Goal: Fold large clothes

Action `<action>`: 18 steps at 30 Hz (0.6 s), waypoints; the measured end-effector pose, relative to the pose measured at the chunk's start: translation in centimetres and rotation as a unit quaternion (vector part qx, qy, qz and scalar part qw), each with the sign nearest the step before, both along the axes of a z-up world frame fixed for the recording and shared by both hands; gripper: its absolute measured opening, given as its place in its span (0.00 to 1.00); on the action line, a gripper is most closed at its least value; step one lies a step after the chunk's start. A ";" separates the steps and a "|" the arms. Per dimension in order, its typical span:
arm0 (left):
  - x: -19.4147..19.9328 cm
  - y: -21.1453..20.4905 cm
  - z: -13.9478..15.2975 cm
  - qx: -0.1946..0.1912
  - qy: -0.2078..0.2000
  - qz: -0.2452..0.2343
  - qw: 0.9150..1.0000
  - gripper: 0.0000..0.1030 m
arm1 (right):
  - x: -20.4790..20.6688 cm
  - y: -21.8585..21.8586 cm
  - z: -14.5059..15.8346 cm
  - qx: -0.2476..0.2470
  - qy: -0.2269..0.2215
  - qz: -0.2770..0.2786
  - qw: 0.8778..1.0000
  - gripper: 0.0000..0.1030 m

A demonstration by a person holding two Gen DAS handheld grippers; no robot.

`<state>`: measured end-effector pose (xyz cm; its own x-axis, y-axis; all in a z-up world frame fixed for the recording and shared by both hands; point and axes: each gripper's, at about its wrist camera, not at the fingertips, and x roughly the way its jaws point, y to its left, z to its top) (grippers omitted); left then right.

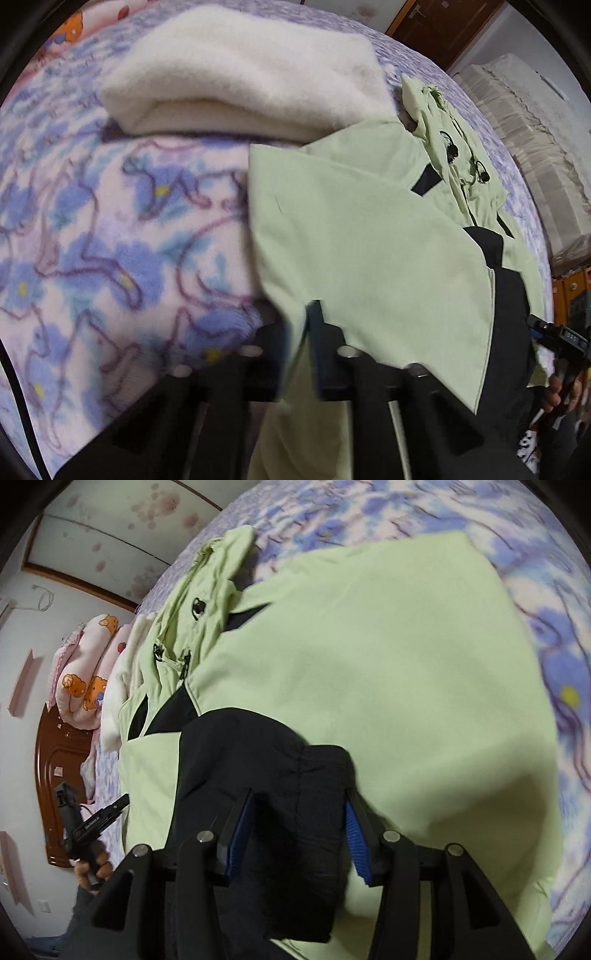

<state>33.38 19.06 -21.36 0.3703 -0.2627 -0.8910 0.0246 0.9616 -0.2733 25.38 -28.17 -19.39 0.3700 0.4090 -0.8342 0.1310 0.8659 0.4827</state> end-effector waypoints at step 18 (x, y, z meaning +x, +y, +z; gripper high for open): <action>-0.6 1.1 1.4 0.100 -0.063 0.055 0.991 0.06 | 2.2 4.0 1.7 -0.222 -0.055 0.008 0.974 0.32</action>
